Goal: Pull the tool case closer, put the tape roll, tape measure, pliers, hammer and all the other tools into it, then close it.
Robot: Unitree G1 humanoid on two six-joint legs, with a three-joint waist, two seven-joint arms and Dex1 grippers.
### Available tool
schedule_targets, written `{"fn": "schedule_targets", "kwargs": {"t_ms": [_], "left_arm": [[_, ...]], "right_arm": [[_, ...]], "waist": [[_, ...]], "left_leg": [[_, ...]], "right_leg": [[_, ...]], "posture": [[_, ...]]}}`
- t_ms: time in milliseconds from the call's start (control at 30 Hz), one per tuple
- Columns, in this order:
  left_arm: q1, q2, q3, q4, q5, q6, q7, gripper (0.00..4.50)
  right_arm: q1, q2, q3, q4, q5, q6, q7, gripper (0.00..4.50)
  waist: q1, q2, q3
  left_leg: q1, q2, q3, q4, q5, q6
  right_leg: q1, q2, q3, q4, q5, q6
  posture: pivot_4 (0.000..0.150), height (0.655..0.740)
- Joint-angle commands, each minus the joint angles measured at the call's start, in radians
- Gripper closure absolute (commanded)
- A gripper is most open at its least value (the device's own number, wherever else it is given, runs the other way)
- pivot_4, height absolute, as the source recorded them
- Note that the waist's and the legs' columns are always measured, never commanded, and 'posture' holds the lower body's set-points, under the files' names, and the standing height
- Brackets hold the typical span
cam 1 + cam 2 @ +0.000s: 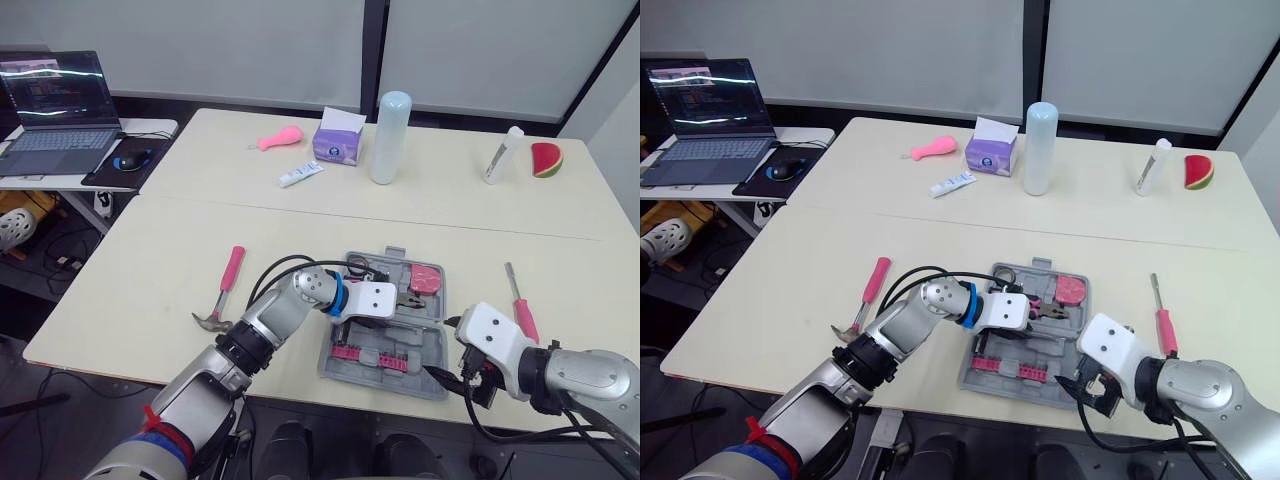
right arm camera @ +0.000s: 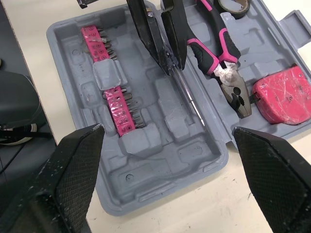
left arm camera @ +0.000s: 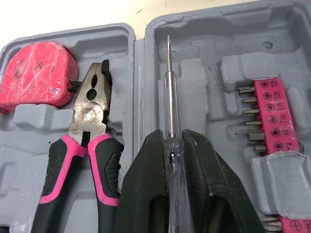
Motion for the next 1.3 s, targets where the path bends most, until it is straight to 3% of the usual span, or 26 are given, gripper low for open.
{"fn": "schedule_targets", "kwargs": {"t_ms": [33, 267, 433, 567, 833, 1300], "left_arm": [[-0.014, -0.009, 0.011, -0.021, 0.008, -0.006, 0.012, 3.07], [-0.017, -0.015, 0.079, -0.156, -0.062, 0.142, 0.0, 1.0], [-0.034, 0.03, 0.116, -0.174, -0.101, 0.165, -0.041, 1.0], [-0.033, 0.084, 0.103, -0.141, -0.11, 0.098, -0.1, 1.87], [0.002, 0.108, 0.08, -0.156, -0.107, 0.064, -0.15, 4.43], [0.02, 0.051, 0.031, -0.036, -0.011, -0.01, -0.051, 4.47]], "right_arm": [[-0.009, 0.008, -0.03, -0.035, 0.009, 0.005, -0.01, 0.0], [-0.01, 0.026, -0.037, -0.05, 0.02, 0.02, -0.025, 0.0], [-0.013, 0.039, -0.039, -0.052, 0.025, 0.024, -0.03, 0.0], [-0.02, 0.043, -0.031, -0.047, 0.023, 0.021, -0.035, 0.0], [-0.022, 0.042, -0.029, -0.048, 0.028, 0.023, -0.042, 0.0], [-0.027, 0.043, -0.024, -0.05, 0.037, 0.026, -0.045, 0.0]], "waist": [[0.0, 0.0, 0.0], [0.0, 0.0, 0.0], [-0.002, 0.0, 0.0], [-0.002, 0.0, 0.0], [0.0, 0.0, 0.0], [0.0, 0.0, 0.0]], "left_leg": [[0.0, 0.0, 0.0, 0.0, 0.0, 0.0], [0.0, 0.0, 0.0, 0.0, 0.0, 0.0], [0.0, 0.0, 0.0, 0.0, 0.0, 0.0], [0.001, 0.0, 0.0, 0.0, 0.0, 0.0], [0.0, 0.0, 0.0, 0.0, 0.0, 0.0], [0.0, 0.0, -0.001, 0.0, 0.0, 0.0]], "right_leg": [[0.0, 0.0, 0.0, 0.0, 0.0, 0.0], [0.0, 0.0, 0.0, 0.0, 0.0, 0.0], [0.0, 0.0, 0.0, 0.0, 0.0, 0.0], [0.001, 0.001, 0.0, 0.0, 0.0, 0.0], [0.001, 0.0, 0.0, 0.0, 0.0, 0.0], [0.001, 0.0, 0.0, 0.0, 0.0, 0.0]], "posture": [[0.15, 0.7161], [0.15, 0.7161], [0.15, 0.7161], [0.15, 0.7161], [0.15, 0.7161], [0.15, 0.7161]]}}
